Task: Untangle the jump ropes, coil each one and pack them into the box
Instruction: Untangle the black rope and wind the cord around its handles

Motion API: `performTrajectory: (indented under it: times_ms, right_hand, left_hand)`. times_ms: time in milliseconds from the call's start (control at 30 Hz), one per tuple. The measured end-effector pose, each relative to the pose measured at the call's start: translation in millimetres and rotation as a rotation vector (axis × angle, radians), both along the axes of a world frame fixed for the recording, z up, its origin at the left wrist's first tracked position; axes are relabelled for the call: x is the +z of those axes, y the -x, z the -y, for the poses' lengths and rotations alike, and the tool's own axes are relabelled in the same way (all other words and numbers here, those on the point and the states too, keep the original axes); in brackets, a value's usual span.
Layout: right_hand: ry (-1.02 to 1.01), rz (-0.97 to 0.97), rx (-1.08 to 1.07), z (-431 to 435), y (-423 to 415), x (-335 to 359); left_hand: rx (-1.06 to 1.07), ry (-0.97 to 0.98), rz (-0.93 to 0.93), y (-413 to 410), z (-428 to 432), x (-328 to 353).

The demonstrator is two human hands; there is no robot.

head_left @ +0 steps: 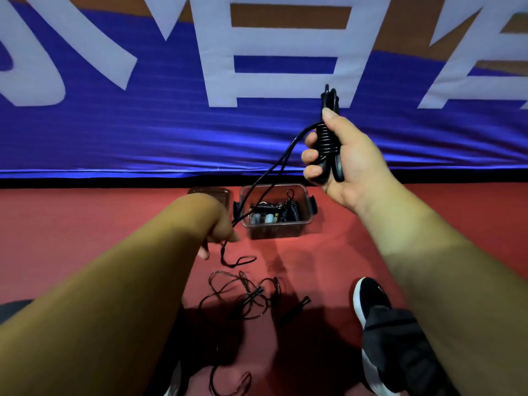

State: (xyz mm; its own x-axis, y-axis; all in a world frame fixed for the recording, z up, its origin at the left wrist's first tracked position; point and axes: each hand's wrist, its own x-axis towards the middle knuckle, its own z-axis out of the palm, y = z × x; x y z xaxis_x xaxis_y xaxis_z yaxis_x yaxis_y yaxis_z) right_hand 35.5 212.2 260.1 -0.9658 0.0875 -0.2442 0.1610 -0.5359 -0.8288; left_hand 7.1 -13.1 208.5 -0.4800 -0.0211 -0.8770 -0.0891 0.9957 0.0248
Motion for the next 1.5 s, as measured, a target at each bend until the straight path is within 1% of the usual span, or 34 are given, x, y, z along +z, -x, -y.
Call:
performTrajectory:
  times_ms: [100, 200, 267, 333, 400, 467, 500, 600, 667, 700, 867, 1067, 1167, 1333, 1500]
  right_hand:
    - [0.02, 0.015, -0.006, 0.5, 1.4, -0.8]
    - [-0.032, 0.031, 0.012, 2.0, 0.0, -1.4]
    - [-0.05, 0.038, 0.02, 5.6, -1.4, -1.6]
    - [-0.07, 0.044, 0.032, 8.0, -2.0, -2.1]
    - [-0.106, 0.054, 0.047, 8.1, -1.9, -2.8]
    - [-0.138, 0.066, 0.066, 8.4, -2.6, -4.0]
    - [-0.15, 0.074, 0.076, 9.1, -3.0, -4.8]
    - [-0.2, 0.096, 0.103, 11.6, -3.8, -6.8]
    - [-0.255, 0.106, 0.118, 12.7, -3.3, -8.0]
    - [-0.281, 0.11, 0.125, 12.6, -2.9, -8.4]
    - [-0.375, 0.141, 0.141, 7.3, -2.9, -8.1]
    - [-0.45, 0.179, 0.212, 3.8, -6.8, -2.2]
    - [-0.469, 0.163, 0.232, 4.5, -9.5, 2.0]
    - [-0.506, 0.137, 0.25, 2.9, -17.8, 9.6]
    - [-0.488, 0.133, 0.281, 6.3, -33.8, 17.2]
  left_hand:
    - [0.092, -0.139, -0.03, 6.7, -8.4, -3.9]
    - [0.14, -0.235, -0.014, 14.5, -9.7, -10.3]
    - [0.143, -0.337, -0.095, 15.3, -12.2, -9.2]
    - [0.076, -0.424, -0.276, 17.9, -16.5, -4.2]
    - [-0.01, -0.482, -0.414, 21.5, -19.6, 5.4]
    - [-0.043, -0.563, -0.492, 24.0, -21.2, 12.7]
    - [-0.012, -0.662, -0.462, 23.8, -21.8, 16.4]
    - [0.135, -1.031, -0.263, 24.5, -25.4, 22.7]
    - [0.194, -1.16, -0.226, 22.4, -28.2, 32.2]
    - [0.193, -1.183, -0.236, 22.6, -28.1, 35.2]
    - [0.112, -1.159, -0.363, 22.7, -20.0, 37.4]
    - [0.141, -1.149, -0.327, 15.5, -13.9, 43.4]
    - [0.128, -1.118, -0.341, 12.5, -12.1, 48.1]
    - [0.086, -1.108, -0.291, 1.0, -12.2, 54.8]
    - [-0.07, -0.988, -0.2, -12.7, -8.6, 63.0]
